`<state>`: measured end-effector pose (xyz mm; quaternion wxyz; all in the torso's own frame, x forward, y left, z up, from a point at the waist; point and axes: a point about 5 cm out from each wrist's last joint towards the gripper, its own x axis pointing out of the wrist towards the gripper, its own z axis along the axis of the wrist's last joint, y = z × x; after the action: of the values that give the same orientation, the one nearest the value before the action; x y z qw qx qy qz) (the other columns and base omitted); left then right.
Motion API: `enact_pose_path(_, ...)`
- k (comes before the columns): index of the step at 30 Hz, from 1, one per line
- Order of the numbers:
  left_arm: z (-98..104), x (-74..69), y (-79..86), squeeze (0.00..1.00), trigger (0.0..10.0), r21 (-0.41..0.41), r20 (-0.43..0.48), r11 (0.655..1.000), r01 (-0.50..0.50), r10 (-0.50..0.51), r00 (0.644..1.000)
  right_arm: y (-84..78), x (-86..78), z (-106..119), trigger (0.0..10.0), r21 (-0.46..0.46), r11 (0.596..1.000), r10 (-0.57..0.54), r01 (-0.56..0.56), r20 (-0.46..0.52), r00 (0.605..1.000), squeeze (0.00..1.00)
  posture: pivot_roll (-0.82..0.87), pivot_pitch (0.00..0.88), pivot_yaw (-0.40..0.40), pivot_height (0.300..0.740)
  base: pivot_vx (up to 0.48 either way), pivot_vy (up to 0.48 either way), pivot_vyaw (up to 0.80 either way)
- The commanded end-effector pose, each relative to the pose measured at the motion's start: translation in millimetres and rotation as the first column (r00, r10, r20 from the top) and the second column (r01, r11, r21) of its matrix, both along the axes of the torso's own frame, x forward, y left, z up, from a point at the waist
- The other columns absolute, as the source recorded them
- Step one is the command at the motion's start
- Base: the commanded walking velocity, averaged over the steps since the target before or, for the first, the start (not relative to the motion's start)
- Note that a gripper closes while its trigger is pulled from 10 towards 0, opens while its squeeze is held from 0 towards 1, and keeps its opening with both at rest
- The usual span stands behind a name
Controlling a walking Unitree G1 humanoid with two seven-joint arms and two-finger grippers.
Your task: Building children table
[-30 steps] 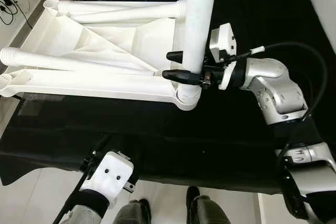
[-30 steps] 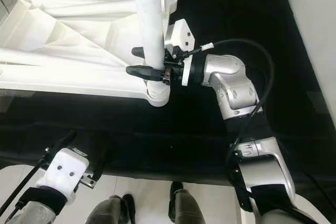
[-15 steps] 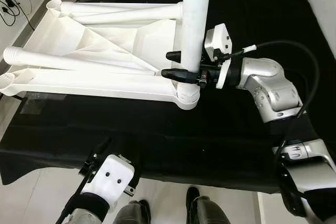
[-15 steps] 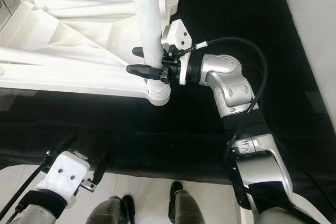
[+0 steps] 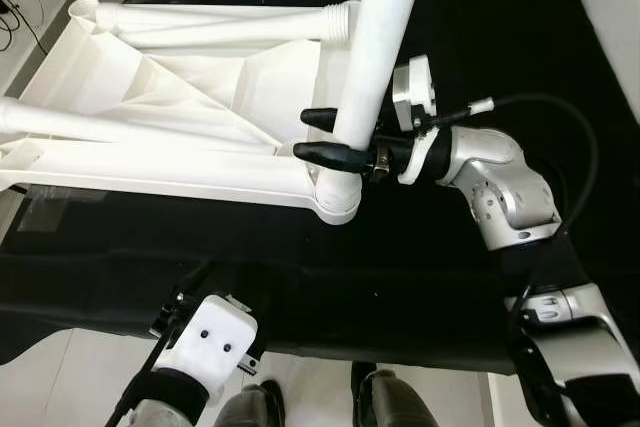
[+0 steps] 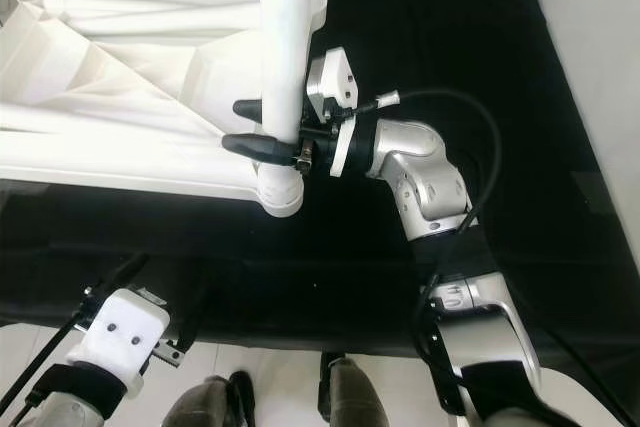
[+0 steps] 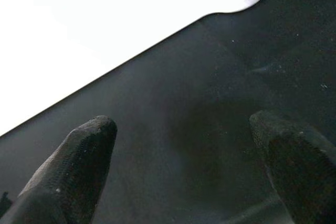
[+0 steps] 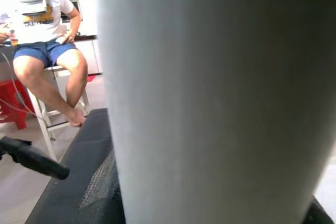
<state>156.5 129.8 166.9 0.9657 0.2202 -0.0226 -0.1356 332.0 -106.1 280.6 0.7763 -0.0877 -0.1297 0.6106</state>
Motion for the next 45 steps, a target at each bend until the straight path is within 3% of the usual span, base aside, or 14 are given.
enact_pose_path(1, -4, -3.0, 1.7, 0.0, 10.0, 0.006, -0.032, 1.0, -0.011, 0.011, 0.999, -0.7, -7.7, -22, 10.0, -0.068, 0.998, 0.003, -0.007, -0.057, 0.998, 0.0, 0.09, 0.377, 0.044, 0.74, 0.0, 0.0, 0.0)
enact_pose_path(6, -4, -2.0, 2.0, 0.0, 10.0, 0.007, -0.034, 1.0, -0.005, 0.006, 0.999, -1.7, -13.3, -27, 10.0, -0.112, 0.994, -0.001, -0.003, -0.037, 0.999, 0.0, 0.08, 0.376, 0.049, 0.74, 0.0, 0.0, 0.0)
enact_pose_path(7, -4, -0.8, 1.5, 0.0, 10.0, 0.009, -0.035, 1.0, 0.0, 0.0, 0.999, -0.9, -15.6, -33, 10.0, -0.181, 0.983, -0.012, 0.008, -0.025, 1.0, 0.0, 0.08, 0.371, 0.05, 0.74, 0.0, 0.0, 0.0)
enact_pose_path(16, -4, 0.2, 1.3, 0.0, 10.0, 0.014, -0.033, 1.0, -0.003, 0.004, 0.999, 1.8, -8.3, -34, 10.0, -0.261, 0.962, -0.094, 0.081, -0.036, 0.995, 0.0, 0.08, 0.367, 0.044, 0.74, 0.0, 0.0, 0.0)
enact_pose_path(34, -5, 1.9, 2.1, 0.0, 10.0, 0.017, -0.03, 1.0, -0.01, 0.01, 1.0, -2.6, 5.4, -26, 10.0, -0.233, 0.946, -0.256, 0.227, -0.1, 0.961, 0.0, 0.07, 0.363, 0.038, 0.74, 0.0, 0.0, 0.0)
enact_pose_path(37, -5, 1.9, 2.8, 0.0, 10.0, 0.019, -0.031, 1.0, -0.01, 0.011, 0.999, -6.5, 7.3, -28, 10.0, -0.164, 0.93, -0.349, 0.329, -0.111, 0.931, 0.0, 0.07, 0.364, 0.042, 0.74, 0.0, 0.0, 0.0)
enact_pose_path(40, -5, 2.0, 2.8, 0.0, 10.0, 0.019, -0.031, 1.0, -0.01, 0.01, 0.999, -6.7, 6.2, -28, 10.0, -0.12, 0.93, -0.363, 0.349, -0.127, 0.923, 0.0, 0.07, 0.364, 0.042, 0.74, 0.0, 0.0, 0.0)
enact_pose_path(42, -5, 2.6, 3.3, 0.0, 10.0, 0.021, -0.032, 1.0, -0.01, 0.011, 0.999, -6.3, 4.6, -27, 10.0, -0.029, 0.919, -0.392, 0.393, -0.161, 0.906, 0.0, 0.07, 0.36, 0.044, 0.74, 0.0, 0.0, 0.0)
enact_pose_path(45, -5, 3.0, 3.4, 0.0, 10.0, 0.022, -0.032, 1.0, -0.011, 0.011, 0.999, -5.6, 2.7, -27, 10.0, 0.03, 0.912, -0.396, 0.408, -0.184, 0.899, 0.0, 0.07, 0.358, 0.046, 0.74, 0.0, 0.0, 0.0)
